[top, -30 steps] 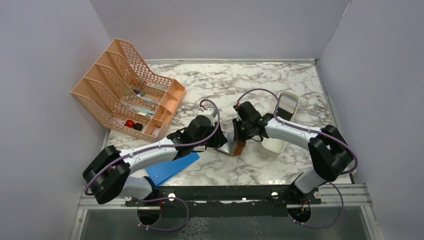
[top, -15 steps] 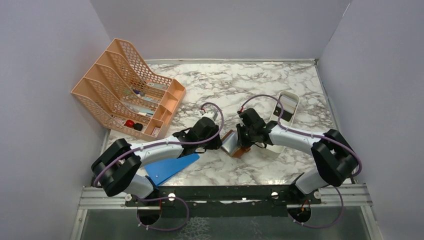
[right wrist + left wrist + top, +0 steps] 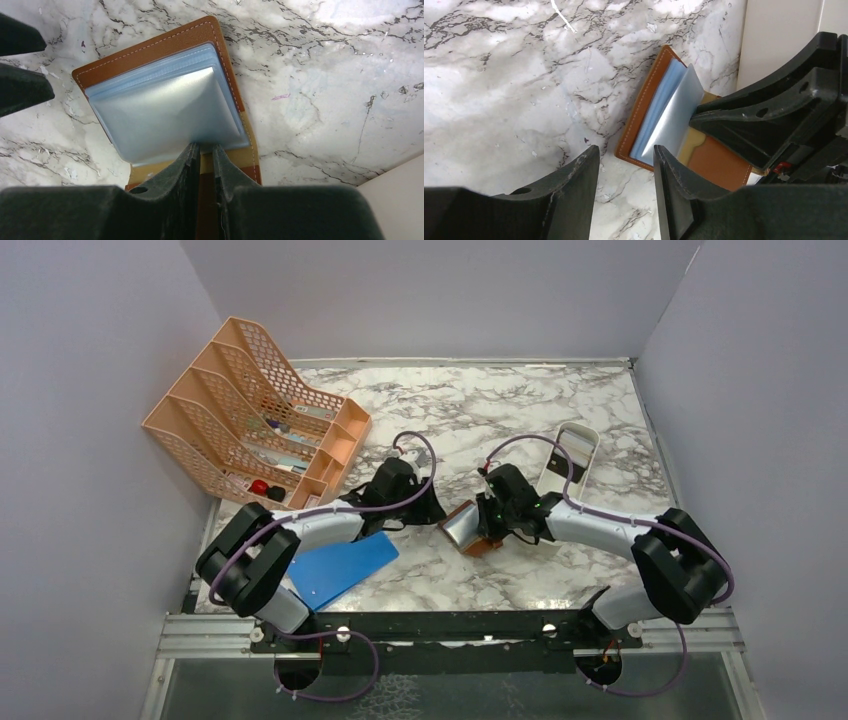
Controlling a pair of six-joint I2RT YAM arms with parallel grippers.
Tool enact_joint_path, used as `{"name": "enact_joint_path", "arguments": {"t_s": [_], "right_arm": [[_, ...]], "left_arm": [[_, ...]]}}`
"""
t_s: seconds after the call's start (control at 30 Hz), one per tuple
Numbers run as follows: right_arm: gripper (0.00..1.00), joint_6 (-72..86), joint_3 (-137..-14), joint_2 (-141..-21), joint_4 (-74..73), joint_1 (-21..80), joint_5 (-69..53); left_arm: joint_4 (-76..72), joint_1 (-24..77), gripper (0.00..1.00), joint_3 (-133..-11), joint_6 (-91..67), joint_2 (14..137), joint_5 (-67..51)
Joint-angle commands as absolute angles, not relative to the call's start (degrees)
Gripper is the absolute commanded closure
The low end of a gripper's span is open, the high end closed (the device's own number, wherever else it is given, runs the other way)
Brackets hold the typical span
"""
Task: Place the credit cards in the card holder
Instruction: Adjust the card holder at the center of the board.
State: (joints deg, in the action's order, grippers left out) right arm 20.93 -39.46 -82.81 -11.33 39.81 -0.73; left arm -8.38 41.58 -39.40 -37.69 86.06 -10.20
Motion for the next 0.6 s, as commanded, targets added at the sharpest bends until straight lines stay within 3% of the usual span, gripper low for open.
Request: {"name": "enact_joint_path", "arguments": {"t_s": [0.0, 0.57], "right_arm": [[0.79, 19.68, -38.13, -81.74, -8.53, 40.17, -1.50], [0.79, 19.57, -37.25, -81.18, -7.62, 40.17, -2.68]], "left_arm": [[-15.46, 39.49, 0.52, -39.08, -36.45, 88.64, -21.65], [-13.41, 38.51, 0.49, -45.65, -30.78, 99.29, -23.47]]}}
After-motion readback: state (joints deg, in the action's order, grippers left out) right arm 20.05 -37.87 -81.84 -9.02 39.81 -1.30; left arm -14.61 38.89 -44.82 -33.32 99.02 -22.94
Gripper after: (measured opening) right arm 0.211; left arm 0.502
